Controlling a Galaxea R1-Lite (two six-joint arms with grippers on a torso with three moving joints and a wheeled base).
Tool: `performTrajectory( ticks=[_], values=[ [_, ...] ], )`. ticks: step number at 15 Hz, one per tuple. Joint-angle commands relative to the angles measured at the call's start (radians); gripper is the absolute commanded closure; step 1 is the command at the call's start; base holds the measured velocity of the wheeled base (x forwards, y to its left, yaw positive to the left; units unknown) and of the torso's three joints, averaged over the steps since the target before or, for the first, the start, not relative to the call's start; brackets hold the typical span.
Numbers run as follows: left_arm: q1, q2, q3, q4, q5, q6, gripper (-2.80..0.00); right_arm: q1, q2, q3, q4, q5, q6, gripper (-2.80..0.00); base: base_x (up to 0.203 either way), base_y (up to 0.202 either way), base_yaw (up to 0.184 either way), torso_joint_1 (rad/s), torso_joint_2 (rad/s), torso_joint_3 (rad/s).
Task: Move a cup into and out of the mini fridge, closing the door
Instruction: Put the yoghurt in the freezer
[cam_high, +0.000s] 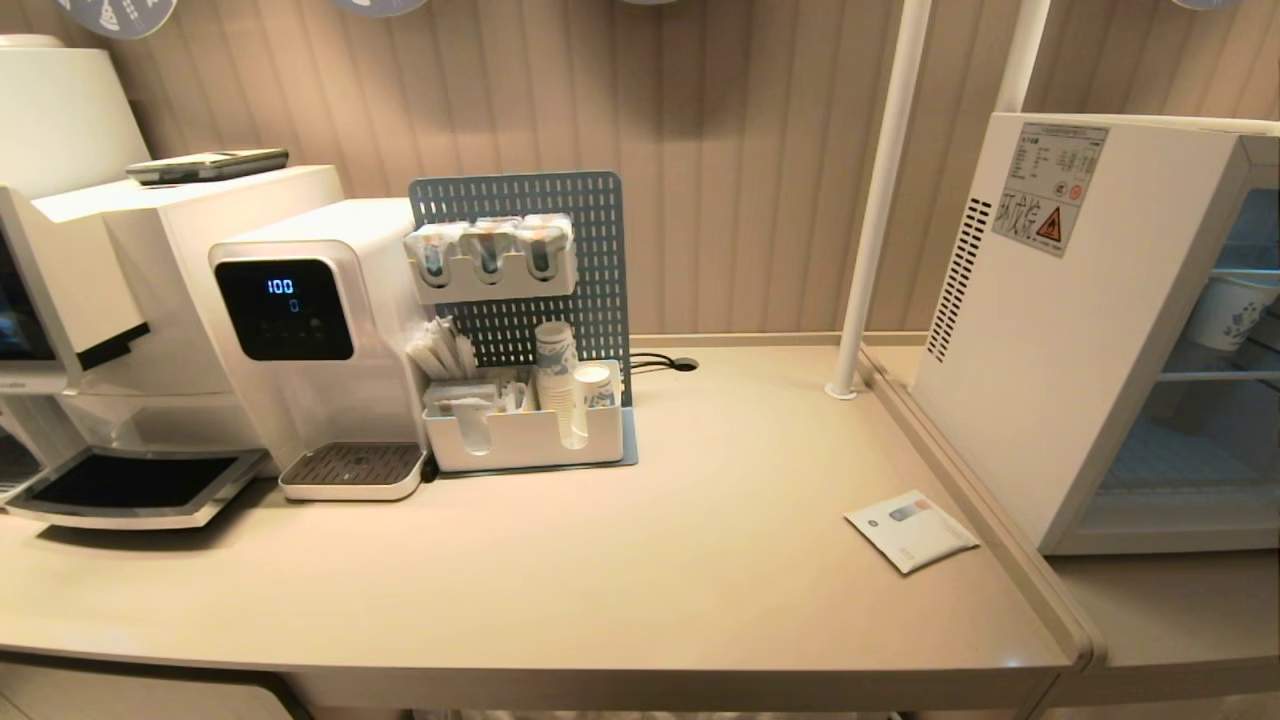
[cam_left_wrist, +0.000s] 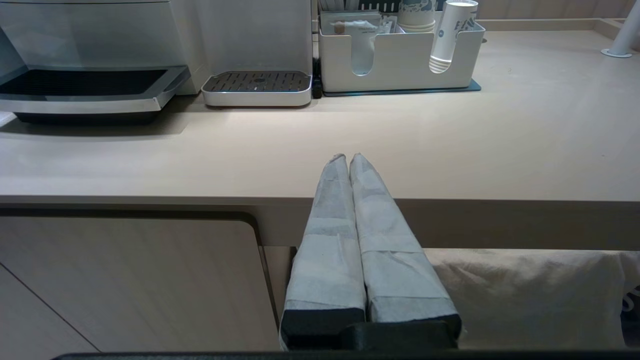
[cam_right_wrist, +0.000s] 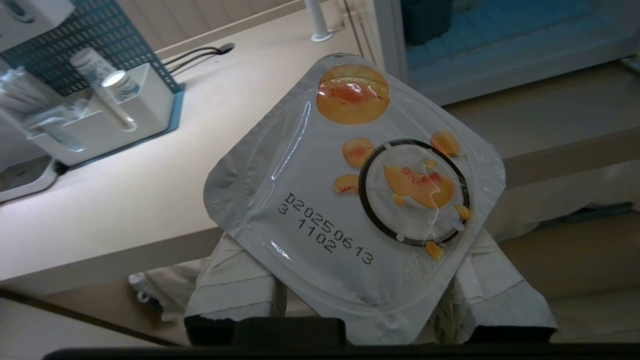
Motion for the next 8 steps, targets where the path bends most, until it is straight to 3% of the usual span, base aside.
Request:
performTrajectory(
  ticks=[1, 4, 7, 8],
  values=[
    [0.0, 0.001, 0.0, 0.0, 0.0, 0.0, 0.0, -0.003, -0.061, 0.046, -0.061, 0.039, 0.035, 0.0, 0.0, 0.0, 0.0, 0.0, 0.0, 0.0],
    [0.0, 0.001, 0.0, 0.0, 0.0, 0.0, 0.0, 0.058, -0.121, 0.056, -0.078, 0.145, 0.004, 0.0, 0.0, 0.0, 0.0, 0.0, 0.0, 0.0],
    [0.0, 0.001, 0.0, 0.0, 0.0, 0.0, 0.0, 0.069, -0.306, 0.162, -0.114, 0.146, -0.021, 0.0, 0.0, 0.0, 0.0, 0.0, 0.0, 0.0],
    [0.0, 0.001, 0.0, 0.0, 0.0, 0.0, 0.0, 0.07, -0.339, 0.21, -0.158, 0.108, -0.033, 0.0, 0.0, 0.0, 0.0, 0.0, 0.0, 0.0]
  ],
)
